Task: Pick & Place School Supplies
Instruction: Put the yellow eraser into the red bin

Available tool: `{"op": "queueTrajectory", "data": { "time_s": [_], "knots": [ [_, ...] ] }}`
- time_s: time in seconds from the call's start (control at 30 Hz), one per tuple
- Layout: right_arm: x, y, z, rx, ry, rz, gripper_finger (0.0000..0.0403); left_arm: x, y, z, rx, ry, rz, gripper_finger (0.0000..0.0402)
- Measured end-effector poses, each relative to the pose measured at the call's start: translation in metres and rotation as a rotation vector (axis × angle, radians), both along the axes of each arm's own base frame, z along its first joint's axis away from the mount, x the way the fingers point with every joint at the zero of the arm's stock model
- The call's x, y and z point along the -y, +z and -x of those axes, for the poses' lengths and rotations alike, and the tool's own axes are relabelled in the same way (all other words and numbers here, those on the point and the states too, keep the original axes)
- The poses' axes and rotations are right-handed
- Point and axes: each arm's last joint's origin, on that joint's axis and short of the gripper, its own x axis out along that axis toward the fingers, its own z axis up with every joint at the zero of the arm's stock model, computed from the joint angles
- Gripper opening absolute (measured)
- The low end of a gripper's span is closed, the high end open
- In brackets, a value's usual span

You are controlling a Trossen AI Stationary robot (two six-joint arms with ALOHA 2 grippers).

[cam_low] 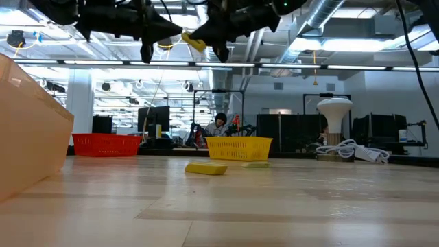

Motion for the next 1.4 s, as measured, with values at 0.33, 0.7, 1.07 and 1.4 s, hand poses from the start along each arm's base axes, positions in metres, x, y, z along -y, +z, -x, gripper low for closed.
{"op": "queueTrajectory", "data": {
  "time_s": [0.33,0.7,1.07,1.4],
  "knots": [
    [0.004,0.014,-0.005,0.125,-0.052,-0.041,0.0021,-0.019,0.011,0.025,0.055,0.043,0.020,0.0014],
    [0.010,0.014,-0.004,0.124,-0.074,-0.060,0.0021,-0.016,0.011,0.026,0.062,-0.109,0.080,0.0074],
    [0.012,0.023,-0.006,0.216,-0.087,-0.066,0.0021,-0.019,0.006,0.020,0.042,-0.109,0.109,0.0127],
    [0.031,0.040,-0.002,0.365,-0.149,-0.117,0.0020,-0.025,0.018,0.026,0.149,-0.058,0.040,0.0123]
  ]
}}
